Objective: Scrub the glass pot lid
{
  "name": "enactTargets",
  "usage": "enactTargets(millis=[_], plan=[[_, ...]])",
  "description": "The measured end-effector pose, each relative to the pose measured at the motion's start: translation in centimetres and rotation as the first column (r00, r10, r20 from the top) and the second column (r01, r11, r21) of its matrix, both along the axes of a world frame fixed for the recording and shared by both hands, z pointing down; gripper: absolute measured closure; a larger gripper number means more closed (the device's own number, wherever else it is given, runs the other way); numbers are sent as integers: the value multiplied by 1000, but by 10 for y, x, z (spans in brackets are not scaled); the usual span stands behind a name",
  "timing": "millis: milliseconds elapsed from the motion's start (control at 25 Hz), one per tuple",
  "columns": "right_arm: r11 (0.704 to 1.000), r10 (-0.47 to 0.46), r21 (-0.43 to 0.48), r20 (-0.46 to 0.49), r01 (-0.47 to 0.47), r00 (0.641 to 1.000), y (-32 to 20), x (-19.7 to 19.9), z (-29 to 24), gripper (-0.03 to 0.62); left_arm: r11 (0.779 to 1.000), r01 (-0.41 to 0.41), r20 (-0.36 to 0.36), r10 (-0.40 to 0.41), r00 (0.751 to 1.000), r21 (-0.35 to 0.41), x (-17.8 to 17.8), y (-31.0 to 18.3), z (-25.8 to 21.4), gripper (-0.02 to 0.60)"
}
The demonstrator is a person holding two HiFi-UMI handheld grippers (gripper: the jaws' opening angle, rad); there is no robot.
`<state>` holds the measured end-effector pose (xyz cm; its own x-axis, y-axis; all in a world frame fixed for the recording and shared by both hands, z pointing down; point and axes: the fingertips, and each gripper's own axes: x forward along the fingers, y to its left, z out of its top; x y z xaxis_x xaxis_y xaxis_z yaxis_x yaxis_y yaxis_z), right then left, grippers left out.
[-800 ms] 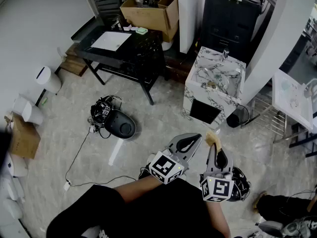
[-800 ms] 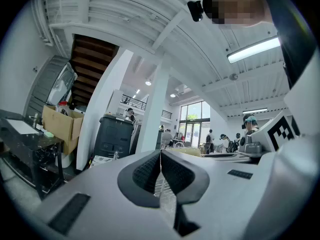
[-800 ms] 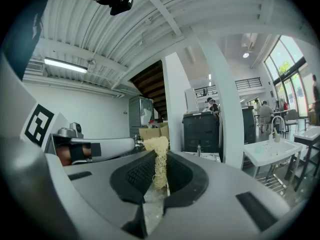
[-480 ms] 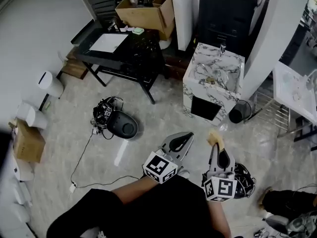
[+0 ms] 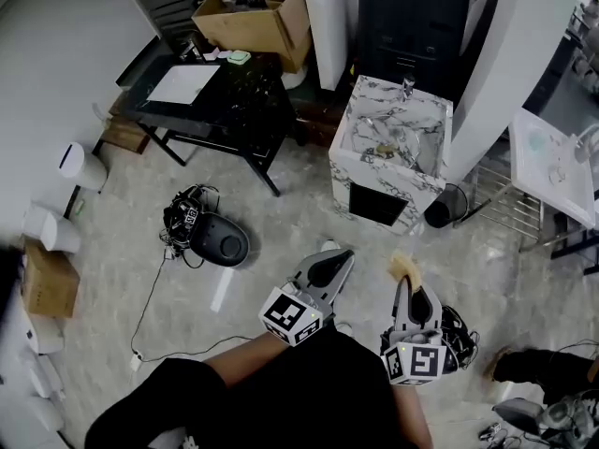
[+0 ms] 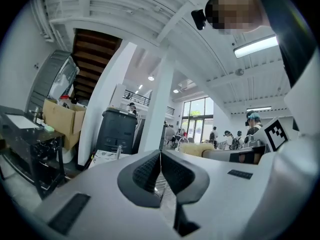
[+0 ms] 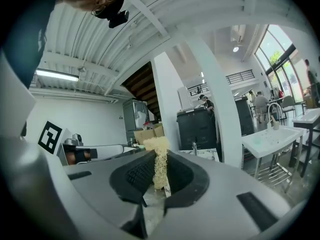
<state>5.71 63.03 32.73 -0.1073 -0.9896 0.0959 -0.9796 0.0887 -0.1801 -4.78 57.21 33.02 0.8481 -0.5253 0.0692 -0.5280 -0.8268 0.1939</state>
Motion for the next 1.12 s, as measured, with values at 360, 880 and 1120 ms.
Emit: enactTargets(millis=[360, 880, 1120], plan=[[997, 41, -68, -44, -44, 998, -108, 32, 17, 533, 995, -60, -12, 59, 998, -75, 39, -111, 36, 566], [988, -5, -153, -71, -6, 997, -321, 39, 24, 531, 995, -69, -15, 68, 998, -70, 42, -306, 27, 566], [980, -1, -197, -66, -12, 998, -382, 40, 37, 533, 993, -47, -10, 46, 999, -104, 30, -373, 38, 566]])
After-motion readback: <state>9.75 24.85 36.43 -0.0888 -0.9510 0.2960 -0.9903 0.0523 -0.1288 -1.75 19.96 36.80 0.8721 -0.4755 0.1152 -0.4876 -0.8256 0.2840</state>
